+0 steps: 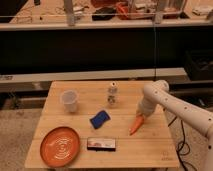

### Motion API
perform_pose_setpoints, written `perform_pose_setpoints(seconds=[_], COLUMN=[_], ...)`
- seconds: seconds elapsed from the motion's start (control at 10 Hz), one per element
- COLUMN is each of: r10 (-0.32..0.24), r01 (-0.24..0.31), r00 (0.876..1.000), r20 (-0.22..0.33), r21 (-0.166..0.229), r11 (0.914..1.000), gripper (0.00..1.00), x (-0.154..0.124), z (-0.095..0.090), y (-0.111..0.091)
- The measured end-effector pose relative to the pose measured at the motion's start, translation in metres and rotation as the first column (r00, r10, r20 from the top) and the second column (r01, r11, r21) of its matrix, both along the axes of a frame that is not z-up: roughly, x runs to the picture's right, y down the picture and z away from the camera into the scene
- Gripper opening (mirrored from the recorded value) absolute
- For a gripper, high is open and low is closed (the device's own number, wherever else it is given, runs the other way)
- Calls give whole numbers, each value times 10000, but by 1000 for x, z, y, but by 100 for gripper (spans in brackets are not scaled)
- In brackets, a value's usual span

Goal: Drag the pepper across the table

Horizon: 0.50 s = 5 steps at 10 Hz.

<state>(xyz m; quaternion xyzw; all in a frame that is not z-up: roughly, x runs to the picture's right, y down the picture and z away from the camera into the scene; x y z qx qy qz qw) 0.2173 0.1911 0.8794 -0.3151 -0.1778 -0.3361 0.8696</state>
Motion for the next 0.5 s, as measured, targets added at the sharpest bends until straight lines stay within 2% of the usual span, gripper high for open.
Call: perform_pose_setpoints(seconds=[0.5], r10=[-78], r01=[78], r00=[10000], r20=[43], r21=[43], r11=[10000], gripper=[0], x=[-4], z=[0], y=[0])
